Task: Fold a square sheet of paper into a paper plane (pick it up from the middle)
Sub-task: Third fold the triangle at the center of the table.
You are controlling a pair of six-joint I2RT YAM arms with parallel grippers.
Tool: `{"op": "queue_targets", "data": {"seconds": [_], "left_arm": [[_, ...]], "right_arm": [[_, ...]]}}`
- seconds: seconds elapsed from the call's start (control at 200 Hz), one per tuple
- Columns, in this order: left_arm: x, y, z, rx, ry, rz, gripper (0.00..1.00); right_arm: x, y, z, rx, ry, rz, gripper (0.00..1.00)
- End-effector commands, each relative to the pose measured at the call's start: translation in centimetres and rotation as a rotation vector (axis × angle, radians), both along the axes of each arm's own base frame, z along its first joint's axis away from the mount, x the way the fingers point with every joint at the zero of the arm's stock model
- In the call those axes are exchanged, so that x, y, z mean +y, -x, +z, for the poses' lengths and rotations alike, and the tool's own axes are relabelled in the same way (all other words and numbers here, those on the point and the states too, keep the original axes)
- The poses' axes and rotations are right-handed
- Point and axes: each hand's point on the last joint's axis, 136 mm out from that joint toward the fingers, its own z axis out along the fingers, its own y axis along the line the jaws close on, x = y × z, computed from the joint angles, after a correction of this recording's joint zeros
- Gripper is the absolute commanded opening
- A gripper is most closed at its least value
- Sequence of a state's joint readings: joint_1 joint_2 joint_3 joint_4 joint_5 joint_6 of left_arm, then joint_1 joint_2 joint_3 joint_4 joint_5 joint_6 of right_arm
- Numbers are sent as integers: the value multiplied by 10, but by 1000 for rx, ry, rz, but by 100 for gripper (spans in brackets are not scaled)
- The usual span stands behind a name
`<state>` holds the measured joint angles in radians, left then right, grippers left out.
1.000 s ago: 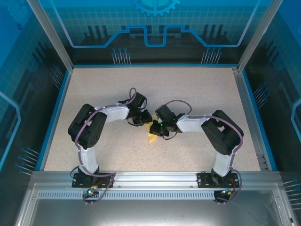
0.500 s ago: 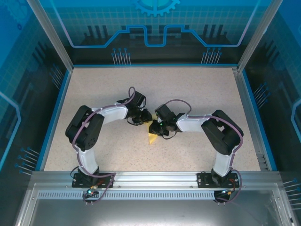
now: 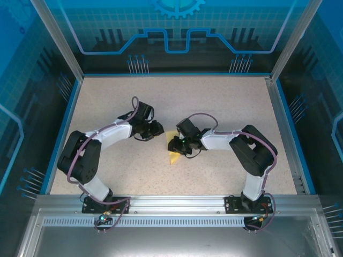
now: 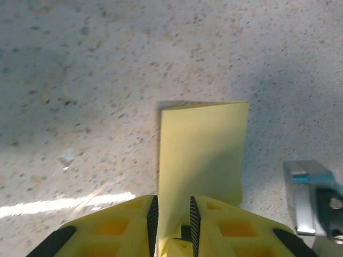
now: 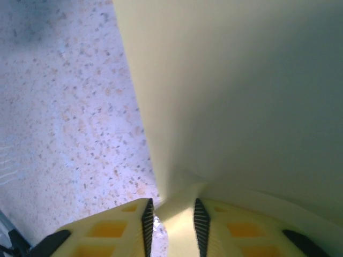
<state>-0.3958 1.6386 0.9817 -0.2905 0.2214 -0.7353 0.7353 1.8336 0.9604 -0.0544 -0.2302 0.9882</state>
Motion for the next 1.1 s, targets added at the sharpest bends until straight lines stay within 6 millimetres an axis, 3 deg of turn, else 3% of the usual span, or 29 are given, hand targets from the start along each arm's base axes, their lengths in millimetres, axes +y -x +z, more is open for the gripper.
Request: {"op": "queue_targets", "data": {"seconds": [0.0,0.08,0.225,0.64,0.92,1.095], "left_arm": [[14,9,3,10,3,50,27],[18,15,1,19,14,60,28],[16,22,-3,33,44,54,28],[3,31,-14,71,125,21,28],[-10,38,-14,74,166,-20,27],[-26,45,-14,74,181,-73,20]], "right_arm": [[-4,9,-14,36,49,15,39],[-4,10,-15,38,48,16,45],[-4,11,-17,41,44,12,46],[-5,11,-18,2,-3,17,35],[-7,11,-14,-4,-1,18,16],[-13,13,-15,2,26,19,3]]}}
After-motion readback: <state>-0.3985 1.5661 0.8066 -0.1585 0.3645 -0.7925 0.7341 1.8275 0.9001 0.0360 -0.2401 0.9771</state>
